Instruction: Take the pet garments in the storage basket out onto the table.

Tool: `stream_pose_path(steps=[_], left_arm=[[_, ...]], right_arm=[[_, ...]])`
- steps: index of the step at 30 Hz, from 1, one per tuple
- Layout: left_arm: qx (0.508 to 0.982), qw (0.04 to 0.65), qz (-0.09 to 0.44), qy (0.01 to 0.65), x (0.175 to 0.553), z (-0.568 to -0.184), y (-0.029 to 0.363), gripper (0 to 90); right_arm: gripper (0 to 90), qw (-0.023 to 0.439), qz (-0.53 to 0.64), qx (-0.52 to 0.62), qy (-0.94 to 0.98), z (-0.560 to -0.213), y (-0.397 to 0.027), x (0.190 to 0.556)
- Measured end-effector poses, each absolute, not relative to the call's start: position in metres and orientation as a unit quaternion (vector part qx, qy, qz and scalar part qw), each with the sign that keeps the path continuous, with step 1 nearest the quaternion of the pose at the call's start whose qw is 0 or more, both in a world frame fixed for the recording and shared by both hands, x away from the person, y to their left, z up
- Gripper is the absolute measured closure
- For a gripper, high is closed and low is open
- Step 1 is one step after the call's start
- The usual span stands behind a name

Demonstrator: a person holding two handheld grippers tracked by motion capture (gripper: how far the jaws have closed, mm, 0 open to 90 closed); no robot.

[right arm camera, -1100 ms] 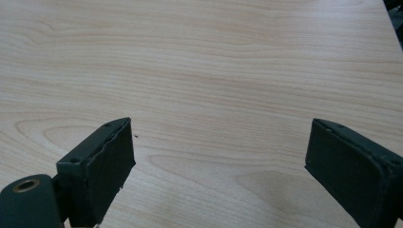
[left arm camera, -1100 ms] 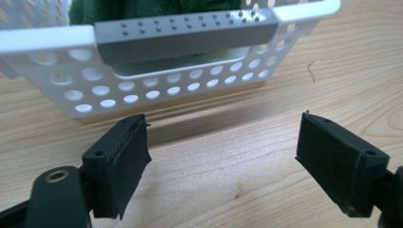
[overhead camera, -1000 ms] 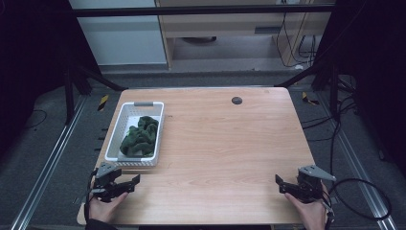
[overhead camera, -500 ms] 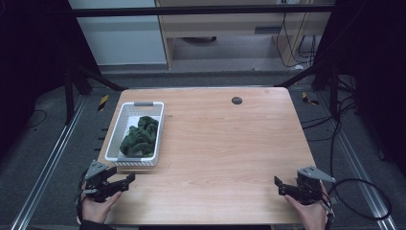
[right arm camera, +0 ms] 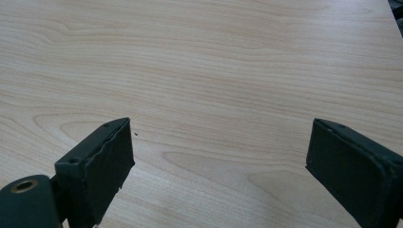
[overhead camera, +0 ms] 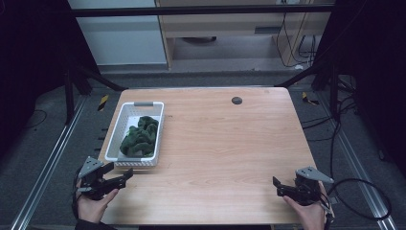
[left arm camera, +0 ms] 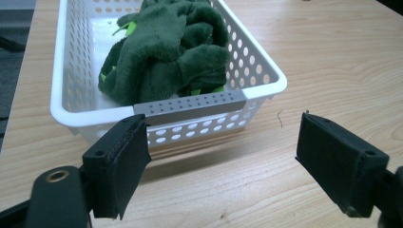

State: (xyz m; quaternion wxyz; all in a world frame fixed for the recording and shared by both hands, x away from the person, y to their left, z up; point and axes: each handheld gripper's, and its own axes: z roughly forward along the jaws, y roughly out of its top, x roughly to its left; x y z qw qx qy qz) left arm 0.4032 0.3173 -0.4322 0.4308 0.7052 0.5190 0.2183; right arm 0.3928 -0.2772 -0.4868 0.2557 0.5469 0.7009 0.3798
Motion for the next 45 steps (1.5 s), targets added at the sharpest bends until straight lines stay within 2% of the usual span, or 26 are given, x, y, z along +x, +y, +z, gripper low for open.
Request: stream_pose_path(steps=[45], left_arm=[[0.697,0.45,0.236,0.505,0.436,-0.385,0.318,17.3]], right_arm=[[8.5,0.258,0.382,0.539,0.705,-0.486,-0.273,0.395]])
